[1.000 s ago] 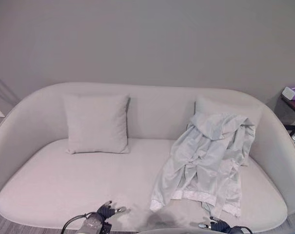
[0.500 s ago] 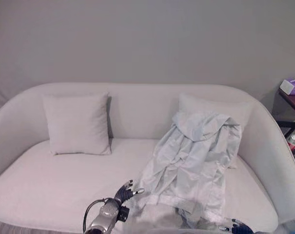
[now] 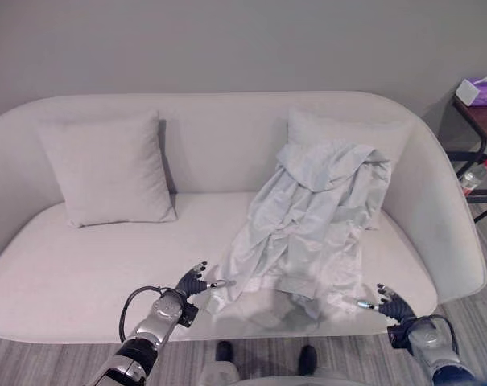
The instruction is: Hang the clothes on the sofa on the clothes rack.
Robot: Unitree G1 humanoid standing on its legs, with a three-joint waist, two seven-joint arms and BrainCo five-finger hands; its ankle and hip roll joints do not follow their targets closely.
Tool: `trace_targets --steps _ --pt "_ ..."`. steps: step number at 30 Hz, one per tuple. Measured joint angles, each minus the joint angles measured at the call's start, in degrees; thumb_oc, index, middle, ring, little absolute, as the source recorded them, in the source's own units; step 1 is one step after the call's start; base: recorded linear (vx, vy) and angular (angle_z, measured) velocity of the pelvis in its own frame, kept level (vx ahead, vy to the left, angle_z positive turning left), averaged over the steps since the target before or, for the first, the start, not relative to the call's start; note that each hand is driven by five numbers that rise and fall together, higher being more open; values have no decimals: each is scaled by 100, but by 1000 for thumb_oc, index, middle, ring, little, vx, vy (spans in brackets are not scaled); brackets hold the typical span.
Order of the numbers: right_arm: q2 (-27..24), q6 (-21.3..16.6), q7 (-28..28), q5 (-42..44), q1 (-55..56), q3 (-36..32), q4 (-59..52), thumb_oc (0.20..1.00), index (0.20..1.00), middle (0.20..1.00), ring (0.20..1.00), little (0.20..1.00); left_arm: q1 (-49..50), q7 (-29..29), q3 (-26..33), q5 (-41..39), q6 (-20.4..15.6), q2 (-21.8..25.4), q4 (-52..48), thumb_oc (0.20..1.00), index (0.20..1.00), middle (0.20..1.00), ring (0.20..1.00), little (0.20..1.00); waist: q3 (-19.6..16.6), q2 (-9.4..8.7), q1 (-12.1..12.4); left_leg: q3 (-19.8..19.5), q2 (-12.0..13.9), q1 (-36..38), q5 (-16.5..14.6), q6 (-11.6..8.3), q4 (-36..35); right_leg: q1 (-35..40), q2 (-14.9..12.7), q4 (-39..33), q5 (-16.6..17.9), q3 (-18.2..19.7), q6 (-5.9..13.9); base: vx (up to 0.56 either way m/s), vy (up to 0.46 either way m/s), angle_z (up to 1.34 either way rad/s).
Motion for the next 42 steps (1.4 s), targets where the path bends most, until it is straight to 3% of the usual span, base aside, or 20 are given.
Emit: trace_targets --steps 2,6,8,11,18,26,28,32,36,42 --pt "7 -2 -77 2 -261 26 -203 1000 1000 1000 1000 1000 -268 35 -9 -1 10 29 -116 1000 1000 1000 1000 1000 140 -75 11 17 -75 -107 85 45 35 -74 -40 -80 286 18 12 -32 34 -2" --pt "-58 18 -222 5 -797 126 -300 1000 1000 1000 1000 1000 -762 98 -205 -3 51 54 -307 1000 1000 1000 1000 1000 420 -118 14 64 -164 -97 104 84 35 -93 -92 -68 344 90 5 -76 54 -5" --pt "-361 51 -352 6 -1589 430 -275 1000 1000 1000 1000 1000 -1677 146 -659 -1 49 197 -311 1000 1000 1000 1000 1000 932 -130 15 58 -176 -169 157 82 35 -155 -109 -73 447 89 9 -91 12 -1" --pt "-447 45 -481 9 -2286 470 25 1000 1000 1000 1000 1000 -2434 196 -907 -2 49 220 -327 1000 1000 1000 1000 1000 1284 -172 20 27 -163 -228 198 31 35 -200 -96 -78 487 86 -3 -84 -7 3" --pt "-1004 91 -795 19 -3099 524 376 1000 1000 1000 1000 1000 -3536 301 -1386 -4 33 387 -507 1000 1000 1000 1000 1000 2164 -56 35 -22 -148 -487 318 37 36 -442 -80 -80 581 57 -6 -66 -30 3" --pt "-1481 59 -1117 128 -3317 400 -107 1000 1000 1000 1000 1000 -4425 579 -1613 -6 22 825 -235 1000 1000 1000 1000 1000 2190 -77 24 -43 -73 -1074 389 41 37 -1021 -12 -79 644 62 -62 -25 -46 0" --pt "-2024 -35 -1199 124 -3371 415 -432 1000 1000 1000 1000 1000 -5086 695 -2087 -4 -9 1134 216 1000 1000 1000 1000 1000 2194 -98 17 -93 -53 -1465 466 41 38 -1392 4 -78 684 65 -115 -55 -64 7" --pt "-2334 -39 -1319 124 -3573 451 -371 1000 1000 1000 1000 1000 -5303 818 -2162 -5 -3 1249 515 1000 1000 1000 1000 1000 2217 -149 -9 -115 -35 -1658 505 41 39 -1573 3 -77 712 52 -131 -6 -7 2" --pt "-2700 -63 -1349 130 -4223 1010 116 1000 1000 1000 1000 1000 -5651 881 -2505 -8 -12 1226 1103 1000 1000 1000 1000 1000 2215 -155 -72 -170 -45 -1733 513 43 38 -1616 -7 -77 713 0 -132 -4 -16 6" --pt "-3030 -142 -1440 129 -4928 1493 183 1000 1000 1000 1000 1000 -5958 1099 -2442 -30 -21 1324 1091 1000 1000 1000 1000 1000 2205 -213 -77 -218 -46 -1966 582 44 39 -1824 -4 -77 774 -29 -193 -3 -10 3"
